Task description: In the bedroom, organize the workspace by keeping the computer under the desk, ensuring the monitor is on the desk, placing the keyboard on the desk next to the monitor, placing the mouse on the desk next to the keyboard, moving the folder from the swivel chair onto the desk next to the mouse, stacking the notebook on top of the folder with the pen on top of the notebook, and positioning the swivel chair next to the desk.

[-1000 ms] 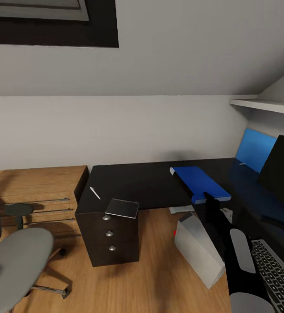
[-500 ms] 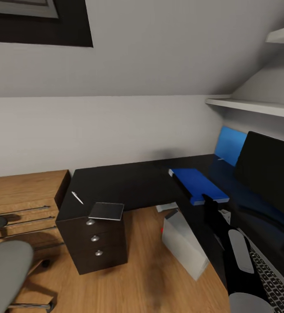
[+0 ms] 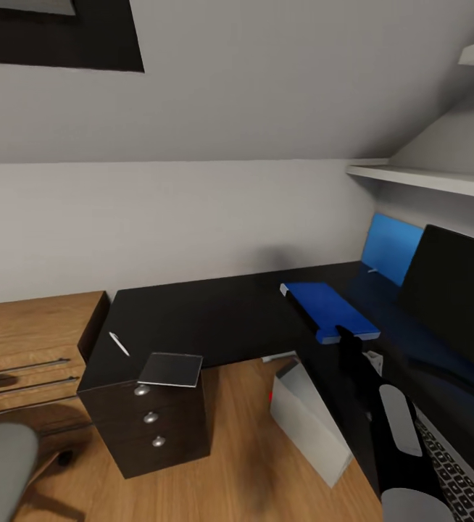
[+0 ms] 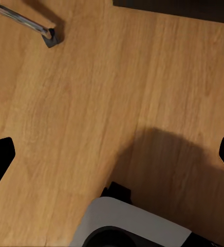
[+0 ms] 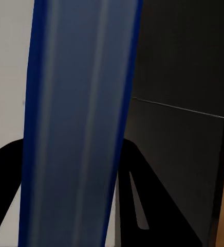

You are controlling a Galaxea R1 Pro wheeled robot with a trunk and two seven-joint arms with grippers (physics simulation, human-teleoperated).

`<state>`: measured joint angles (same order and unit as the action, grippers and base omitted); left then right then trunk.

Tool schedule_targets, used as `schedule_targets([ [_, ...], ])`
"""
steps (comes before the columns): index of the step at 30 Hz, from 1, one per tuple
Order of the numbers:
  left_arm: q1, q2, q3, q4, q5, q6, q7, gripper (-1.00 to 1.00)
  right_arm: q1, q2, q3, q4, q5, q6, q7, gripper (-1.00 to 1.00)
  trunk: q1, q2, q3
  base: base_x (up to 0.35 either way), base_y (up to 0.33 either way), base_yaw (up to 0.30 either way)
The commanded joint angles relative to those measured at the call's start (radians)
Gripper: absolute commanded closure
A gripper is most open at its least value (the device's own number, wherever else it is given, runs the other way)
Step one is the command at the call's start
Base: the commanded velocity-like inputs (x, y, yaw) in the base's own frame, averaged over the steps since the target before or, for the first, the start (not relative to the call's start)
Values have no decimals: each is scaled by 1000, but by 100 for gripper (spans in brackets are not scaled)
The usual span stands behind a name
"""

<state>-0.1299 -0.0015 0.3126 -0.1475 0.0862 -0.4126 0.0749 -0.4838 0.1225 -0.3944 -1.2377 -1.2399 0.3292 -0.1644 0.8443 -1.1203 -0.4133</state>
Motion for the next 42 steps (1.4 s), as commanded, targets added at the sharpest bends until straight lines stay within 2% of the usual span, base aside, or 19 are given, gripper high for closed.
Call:
schedule_targets([
  [1,0,-1,-6,0,9,-3,2,-100,-1,1,-3,4,-10,5,1,100,0,-1,-1,277,0,0],
  [6,-1,0,-6,0,9,-3,3,-100,-1,0,0,20,-3,0,30,100,0,-1,-1,215,-12,0],
  [9,-1,-1,-6,0,9,-3,4,-100,-1,0,2,70,2,-57,34,100,0,-1,-1,40,-4,0],
  [10,-1,-1,-6,0,9,-3,5,-100,-2,-1,3,88,3,-91,35,100,0,-1,-1,16,-1,0],
  [11,-1,-1,-6,0,9,-3,5,-100,-2,-1,5,115,4,-161,35,100,0,-1,-1,6,-1,0],
  [12,0,-1,-6,0,9,-3,4,-100,-2,-1,38,132,29,-290,36,100,0,-1,-1,2,0,0],
  [15,0,-2,-7,0,9,-4,3,-100,-2,0,118,138,92,-406,36,100,0,-1,-1,0,0,0],
  [16,0,-2,-7,0,9,-5,2,-100,-2,0,142,139,102,-422,36,100,0,-1,-1,0,0,0],
  [18,0,-4,-7,-1,9,-6,3,-100,-2,0,163,138,108,-433,38,100,0,-1,-1,0,0,0],
  [21,-1,-7,-6,-4,9,-6,2,-100,-3,0,171,136,109,-433,50,100,0,-1,-1,0,0,0],
  [27,0,-6,-7,-42,9,7,0,-100,-3,0,172,135,106,-432,63,100,23,-43,-20,0,0,0],
  [28,0,-8,-8,-82,9,36,-1,-100,-3,0,172,135,105,-432,64,100,27,-50,-23,0,0,0],
  [30,-1,-26,-7,-225,8,215,-1,-100,-3,0,172,135,105,-432,64,100,35,-64,-29,0,0,0],
  [31,-1,-34,-7,-263,8,264,-1,-100,-3,0,172,135,105,-432,64,100,39,-71,-32,0,0,0],
  [32,-1,-57,-7,-399,8,423,-1,-100,-3,0,172,135,105,-432,65,100,43,-78,-36,0,0,0],
  [33,0,-71,-7,-503,8,530,-1,-100,-3,0,172,135,105,-432,65,100,46,-85,-39,0,0,0],
  [36,39,-110,-7,-818,8,794,-1,-100,-3,0,170,134,105,-432,65,100,58,-106,-48,0,0,0],
  [40,91,-141,-8,-1009,10,933,-1,-100,-3,0,168,133,105,-431,65,100,73,-134,-61,0,0,0],
  [42,98,-144,-9,-1018,9,945,-1,-100,-3,0,168,132,104,-432,65,100,81,-148,-67,0,0,0],
])
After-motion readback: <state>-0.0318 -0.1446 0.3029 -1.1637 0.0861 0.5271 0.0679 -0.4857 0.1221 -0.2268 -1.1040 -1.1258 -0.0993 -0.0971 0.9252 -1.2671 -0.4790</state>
